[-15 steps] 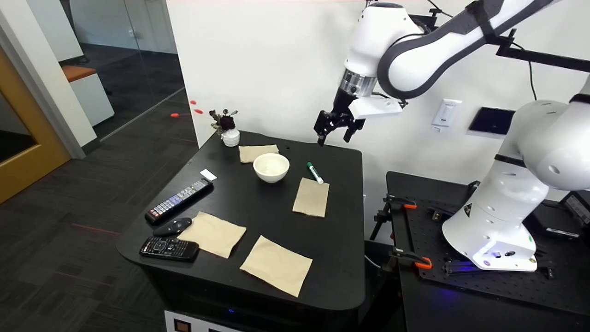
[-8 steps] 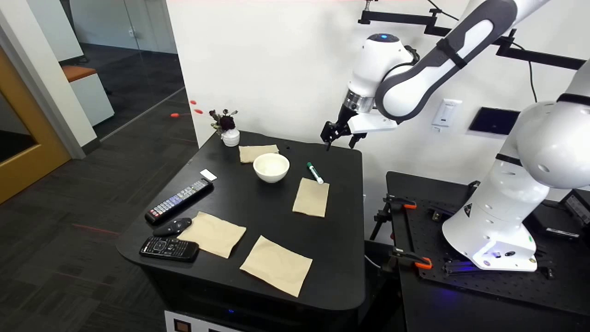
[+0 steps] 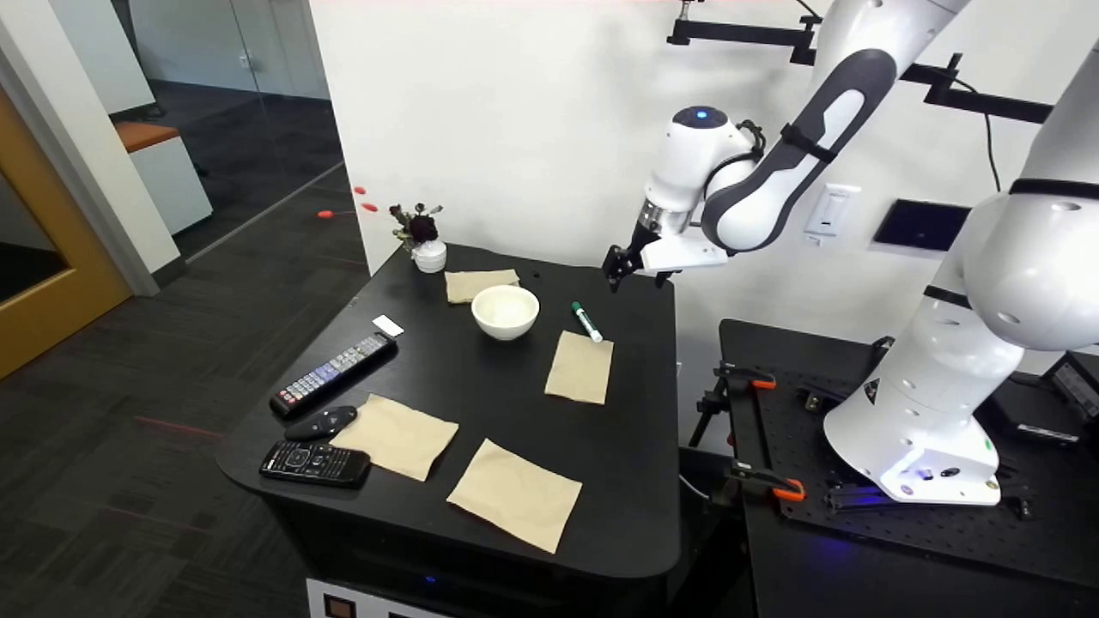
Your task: Put the green marker in the white bowl
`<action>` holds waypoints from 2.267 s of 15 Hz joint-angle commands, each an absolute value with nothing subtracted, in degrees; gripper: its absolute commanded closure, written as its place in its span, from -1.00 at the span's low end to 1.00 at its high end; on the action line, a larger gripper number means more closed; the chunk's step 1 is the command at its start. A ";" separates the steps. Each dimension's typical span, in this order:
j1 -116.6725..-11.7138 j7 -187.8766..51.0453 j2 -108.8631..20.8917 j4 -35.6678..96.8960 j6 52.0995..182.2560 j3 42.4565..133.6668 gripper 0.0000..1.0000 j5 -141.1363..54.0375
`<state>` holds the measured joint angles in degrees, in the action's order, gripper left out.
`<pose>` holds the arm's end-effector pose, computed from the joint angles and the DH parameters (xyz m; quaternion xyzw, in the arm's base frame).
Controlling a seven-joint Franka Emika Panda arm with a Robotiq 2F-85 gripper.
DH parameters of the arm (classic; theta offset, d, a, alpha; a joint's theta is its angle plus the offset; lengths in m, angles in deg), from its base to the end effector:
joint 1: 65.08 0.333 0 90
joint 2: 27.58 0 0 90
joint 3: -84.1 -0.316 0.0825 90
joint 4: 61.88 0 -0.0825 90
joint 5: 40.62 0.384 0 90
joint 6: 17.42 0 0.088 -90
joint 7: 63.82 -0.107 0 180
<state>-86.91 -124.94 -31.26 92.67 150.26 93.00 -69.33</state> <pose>0.3751 -0.1888 0.2231 0.8420 -0.5281 0.0966 0.0541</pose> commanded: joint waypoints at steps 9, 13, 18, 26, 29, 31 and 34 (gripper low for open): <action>-74.31 -129.38 -50.85 78.04 151.16 98.22 -1.00 -56.70; -69.08 -125.97 -53.89 73.93 149.67 98.45 -1.00 -46.66; -66.80 -123.63 -55.58 70.27 147.40 98.73 -1.00 -40.46; -67.59 -115.37 -54.65 69.09 142.42 100.51 -1.00 -40.03; -67.19 -114.11 -55.16 68.65 141.50 101.59 -1.00 -40.25; -67.04 -113.64 -55.55 68.40 140.75 102.20 -1.00 -40.50; -67.48 -112.63 -56.03 68.41 140.24 102.41 -1.00 -40.30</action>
<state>-67.77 -114.73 -55.37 69.53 142.41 101.53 -41.15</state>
